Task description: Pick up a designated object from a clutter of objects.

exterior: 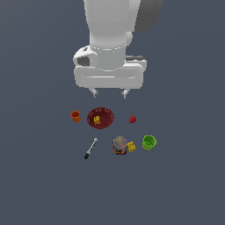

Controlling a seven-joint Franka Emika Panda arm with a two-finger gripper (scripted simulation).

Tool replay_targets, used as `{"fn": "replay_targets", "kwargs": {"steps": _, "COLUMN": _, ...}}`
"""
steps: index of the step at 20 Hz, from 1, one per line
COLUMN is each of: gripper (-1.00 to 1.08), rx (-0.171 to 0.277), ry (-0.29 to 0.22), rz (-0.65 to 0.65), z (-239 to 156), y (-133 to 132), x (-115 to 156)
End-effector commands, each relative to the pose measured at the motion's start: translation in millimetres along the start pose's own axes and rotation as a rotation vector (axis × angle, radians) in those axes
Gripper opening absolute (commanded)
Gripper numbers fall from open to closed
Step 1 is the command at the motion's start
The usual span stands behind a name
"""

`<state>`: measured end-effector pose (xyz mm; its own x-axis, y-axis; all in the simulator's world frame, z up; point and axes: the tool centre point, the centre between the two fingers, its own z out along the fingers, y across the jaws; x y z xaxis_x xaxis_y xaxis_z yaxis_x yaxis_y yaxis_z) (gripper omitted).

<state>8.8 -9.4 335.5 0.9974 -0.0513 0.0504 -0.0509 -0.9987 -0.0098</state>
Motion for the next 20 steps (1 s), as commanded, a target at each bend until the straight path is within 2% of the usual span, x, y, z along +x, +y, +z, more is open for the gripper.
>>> {"fn": "replay_targets", "kwargs": {"steps": 1, "gripper": 1.00, "rx": 0.000, "ry": 0.000, "rz": 0.000, "z": 0, "y": 0, "x": 0}}
{"fn": "replay_targets", "kwargs": {"steps": 10, "gripper": 1.00, "rx": 0.023, "ry": 0.026, "rz": -0.019, "z": -12, "y": -15, "x": 4}}
{"fn": "replay_targets", "kwargs": {"steps": 20, "gripper": 1.00, "rx": 0.023, "ry": 0.026, "rz": -0.026, "z": -9, "y": -13, "x": 4}}
